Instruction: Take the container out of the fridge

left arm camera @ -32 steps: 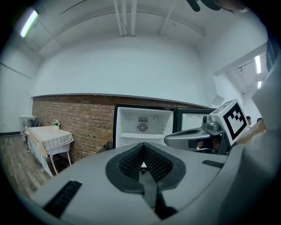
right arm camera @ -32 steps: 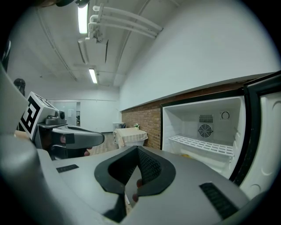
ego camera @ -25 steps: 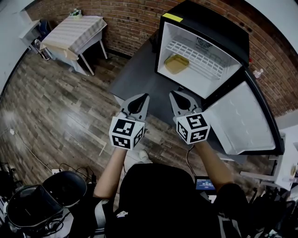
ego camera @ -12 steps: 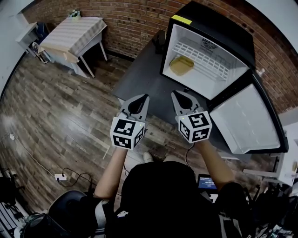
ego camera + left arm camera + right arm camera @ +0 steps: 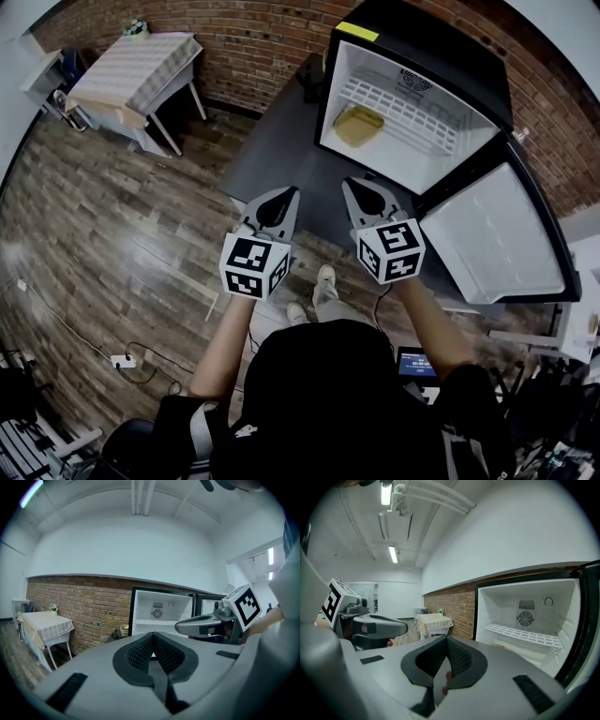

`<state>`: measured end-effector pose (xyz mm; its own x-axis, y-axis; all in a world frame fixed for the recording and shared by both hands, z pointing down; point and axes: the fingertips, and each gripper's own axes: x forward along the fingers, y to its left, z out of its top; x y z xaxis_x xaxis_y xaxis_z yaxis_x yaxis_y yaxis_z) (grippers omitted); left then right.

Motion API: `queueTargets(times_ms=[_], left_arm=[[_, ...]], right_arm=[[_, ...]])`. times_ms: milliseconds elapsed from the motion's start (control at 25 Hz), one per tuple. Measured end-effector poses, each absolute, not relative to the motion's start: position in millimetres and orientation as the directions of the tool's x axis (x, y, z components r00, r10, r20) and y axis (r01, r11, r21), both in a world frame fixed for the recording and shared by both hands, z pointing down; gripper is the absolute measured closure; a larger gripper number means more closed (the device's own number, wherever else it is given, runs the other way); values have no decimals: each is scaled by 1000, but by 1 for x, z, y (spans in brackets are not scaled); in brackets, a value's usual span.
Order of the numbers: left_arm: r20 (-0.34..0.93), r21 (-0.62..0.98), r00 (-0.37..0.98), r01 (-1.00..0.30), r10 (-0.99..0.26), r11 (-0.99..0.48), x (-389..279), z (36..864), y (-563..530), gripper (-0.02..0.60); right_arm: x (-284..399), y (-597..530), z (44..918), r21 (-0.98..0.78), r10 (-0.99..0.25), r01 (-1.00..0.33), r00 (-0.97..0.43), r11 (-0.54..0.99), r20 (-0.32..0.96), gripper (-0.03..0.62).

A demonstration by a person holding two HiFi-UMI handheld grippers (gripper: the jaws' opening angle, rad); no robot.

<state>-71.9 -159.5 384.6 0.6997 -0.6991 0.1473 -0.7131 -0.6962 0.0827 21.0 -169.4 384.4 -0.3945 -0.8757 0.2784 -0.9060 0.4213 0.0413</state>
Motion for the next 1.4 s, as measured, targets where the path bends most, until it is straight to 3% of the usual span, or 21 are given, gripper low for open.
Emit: queueTargets(times_ms=[1400], left_arm=[[221,134,698,-714,-682,-687,10,428,-282,568]], right_arm=[[99,-299,435,10,-840,-905,-390,425,378,554]])
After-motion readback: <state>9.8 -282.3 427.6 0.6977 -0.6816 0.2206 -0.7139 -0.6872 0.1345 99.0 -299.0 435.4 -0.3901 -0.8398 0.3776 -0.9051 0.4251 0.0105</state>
